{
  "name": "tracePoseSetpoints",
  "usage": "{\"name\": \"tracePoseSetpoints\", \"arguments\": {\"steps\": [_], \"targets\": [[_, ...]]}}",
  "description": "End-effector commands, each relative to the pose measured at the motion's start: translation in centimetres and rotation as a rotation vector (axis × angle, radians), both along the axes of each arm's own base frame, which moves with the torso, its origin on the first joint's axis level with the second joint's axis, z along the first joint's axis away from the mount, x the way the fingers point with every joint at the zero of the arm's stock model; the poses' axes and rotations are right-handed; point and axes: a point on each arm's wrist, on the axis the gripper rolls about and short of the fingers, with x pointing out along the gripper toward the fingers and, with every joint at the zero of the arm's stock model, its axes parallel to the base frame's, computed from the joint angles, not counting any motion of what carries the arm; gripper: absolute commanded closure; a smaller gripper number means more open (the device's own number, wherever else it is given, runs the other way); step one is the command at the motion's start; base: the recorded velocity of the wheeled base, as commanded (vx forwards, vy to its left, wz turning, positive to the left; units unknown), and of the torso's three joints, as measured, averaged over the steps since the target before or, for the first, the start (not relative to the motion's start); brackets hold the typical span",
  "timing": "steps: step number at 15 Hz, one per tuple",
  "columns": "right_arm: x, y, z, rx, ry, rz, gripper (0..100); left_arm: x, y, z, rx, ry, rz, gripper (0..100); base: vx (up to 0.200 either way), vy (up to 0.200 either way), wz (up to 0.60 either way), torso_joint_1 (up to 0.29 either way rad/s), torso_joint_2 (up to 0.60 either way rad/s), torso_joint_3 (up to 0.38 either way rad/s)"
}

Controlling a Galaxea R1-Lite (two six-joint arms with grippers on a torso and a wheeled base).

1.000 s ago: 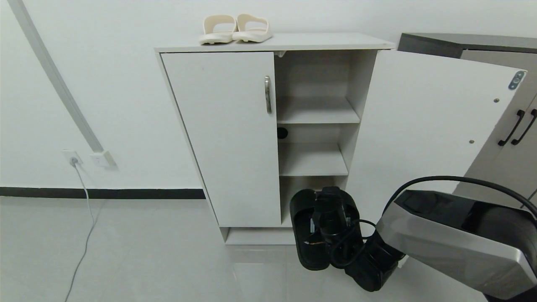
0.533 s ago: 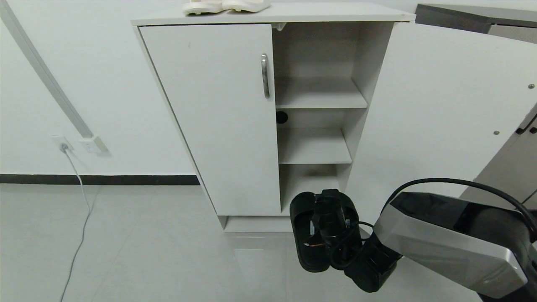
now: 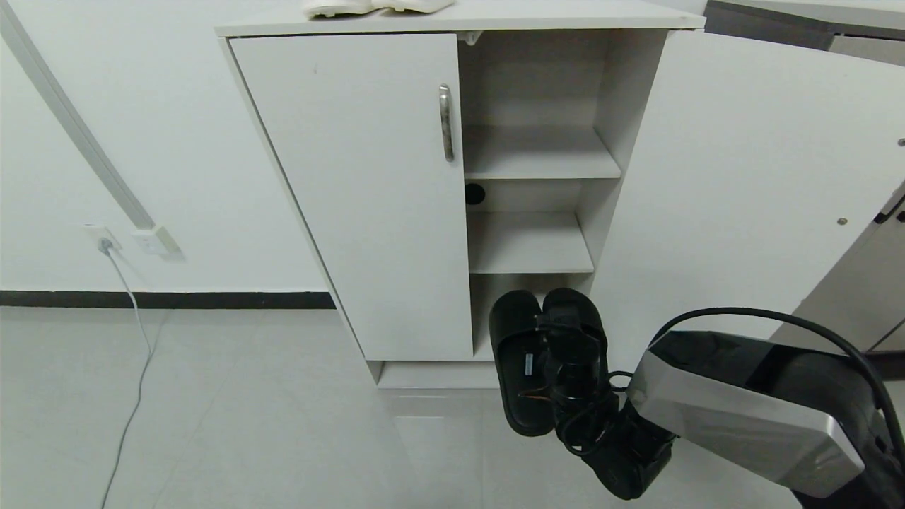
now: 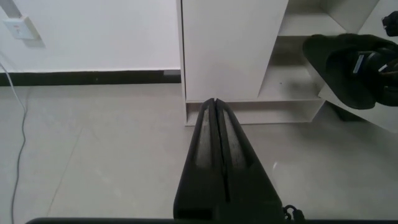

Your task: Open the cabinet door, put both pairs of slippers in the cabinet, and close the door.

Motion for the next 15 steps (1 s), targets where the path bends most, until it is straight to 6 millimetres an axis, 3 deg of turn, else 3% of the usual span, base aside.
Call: {"name": "tracePoseSetpoints", "arguments": {"steps": [1, 8, 15], "targets": [[0.2, -0.2, -0.8, -0.011, 0.011, -0.006, 100, 0.0, 0.0, 0.0, 0.000, 0.001, 0.000, 100, 0.000, 0.000, 0.00, 0.000, 0.00, 0.000], [0.2, -0.2, 0.0, -0.014, -0.030, -0.009, 100, 0.0, 0.0, 0.0, 0.000, 0.001, 0.000, 100, 0.000, 0.000, 0.00, 0.000, 0.00, 0.000], [0.2, -0.2, 0.3, -0.004, -0.055, -0.008, 100, 0.0, 0.0, 0.0, 0.000, 0.001, -0.002, 100, 0.200, 0.000, 0.00, 0.001, 0.00, 0.003]]}}
